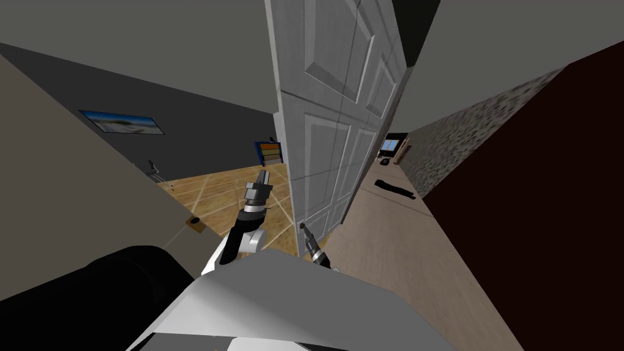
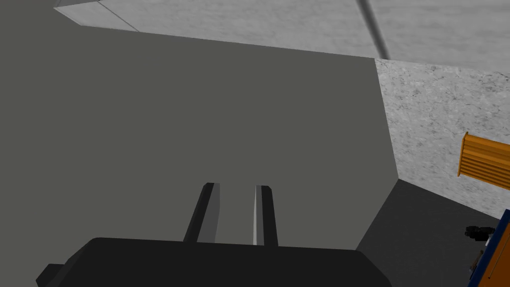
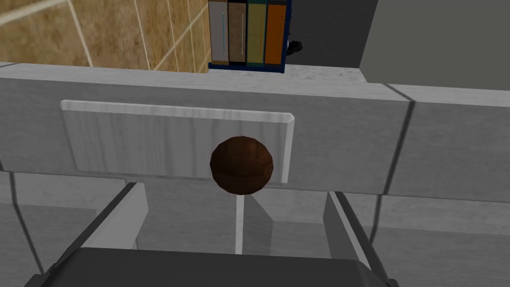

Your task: Push the door open

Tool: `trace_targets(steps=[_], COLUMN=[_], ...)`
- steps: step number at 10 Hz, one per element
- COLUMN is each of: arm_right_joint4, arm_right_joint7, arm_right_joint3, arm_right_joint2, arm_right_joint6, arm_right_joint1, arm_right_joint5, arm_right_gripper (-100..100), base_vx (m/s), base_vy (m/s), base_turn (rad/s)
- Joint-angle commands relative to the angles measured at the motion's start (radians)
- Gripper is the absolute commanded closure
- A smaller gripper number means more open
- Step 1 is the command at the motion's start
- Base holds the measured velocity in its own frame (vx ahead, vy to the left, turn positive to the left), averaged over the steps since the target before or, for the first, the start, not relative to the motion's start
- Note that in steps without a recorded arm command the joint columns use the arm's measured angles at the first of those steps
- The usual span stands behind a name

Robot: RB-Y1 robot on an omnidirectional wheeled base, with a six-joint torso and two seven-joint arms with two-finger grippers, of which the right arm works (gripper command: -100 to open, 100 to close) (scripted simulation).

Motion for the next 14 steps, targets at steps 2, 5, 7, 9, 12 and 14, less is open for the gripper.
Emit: trace_targets(steps=[2,5,7,9,12,14], arm_right_joint4=[0.010,0.009,0.009,0.009,0.012,0.021], arm_right_joint7=[0.003,0.003,0.003,0.003,0.019,0.020], arm_right_joint3=[-0.009,-0.007,-0.007,-0.007,-0.059,-0.063], arm_right_joint2=[0.018,0.014,0.014,0.014,0.012,0.020], arm_right_joint6=[0.001,0.001,0.001,0.001,0.000,-0.006], arm_right_joint1=[-0.006,-0.005,-0.005,-0.005,0.005,0.003], arm_right_joint5=[0.001,0.001,0.001,0.001,-0.014,-0.015], arm_right_gripper=[-100,100,100,100,-100,-100], base_vx=[0.158,0.010,-0.017,-0.004,-0.139,-0.153], base_vy=[0.145,0.009,-0.018,-0.003,0.018,0.009], base_turn=[0.032,0.000,0.001,0.000,-0.140,-0.069])
